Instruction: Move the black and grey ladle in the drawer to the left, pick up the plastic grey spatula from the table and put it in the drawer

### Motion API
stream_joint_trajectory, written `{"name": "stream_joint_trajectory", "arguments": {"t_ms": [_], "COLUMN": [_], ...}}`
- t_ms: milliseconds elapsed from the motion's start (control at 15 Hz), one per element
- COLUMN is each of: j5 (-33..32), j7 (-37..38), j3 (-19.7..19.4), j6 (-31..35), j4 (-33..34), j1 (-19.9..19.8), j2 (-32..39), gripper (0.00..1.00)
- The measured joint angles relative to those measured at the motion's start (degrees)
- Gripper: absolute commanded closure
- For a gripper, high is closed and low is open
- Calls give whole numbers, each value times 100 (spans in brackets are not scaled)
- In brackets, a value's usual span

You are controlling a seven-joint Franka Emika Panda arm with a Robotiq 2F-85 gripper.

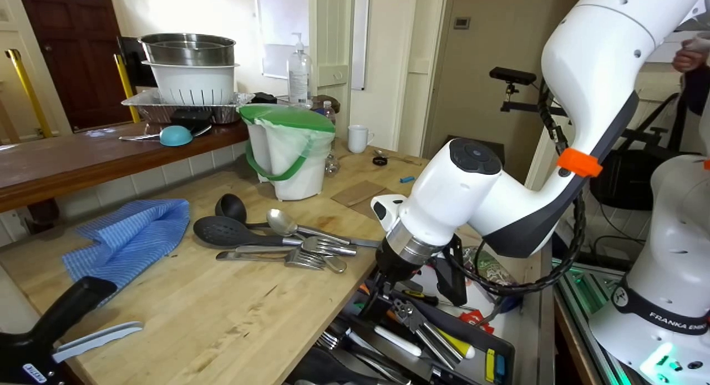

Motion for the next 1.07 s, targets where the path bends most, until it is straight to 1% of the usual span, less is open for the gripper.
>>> {"name": "stream_joint_trajectory", "arguments": {"t_ms": [333, 467, 667, 867, 1067], "j5": [15, 127, 677, 1197, 1625], "j7": [0, 67, 68, 192, 623], "j3": [-4, 9, 187, 468, 719], "j6": [0, 3, 0, -56, -155], "j4": [27, 122, 234, 309, 319], "j1": [-1, -1, 22, 156, 381], "j2": [13, 102, 356, 659, 924], "gripper": [0, 0, 0, 0, 0]}}
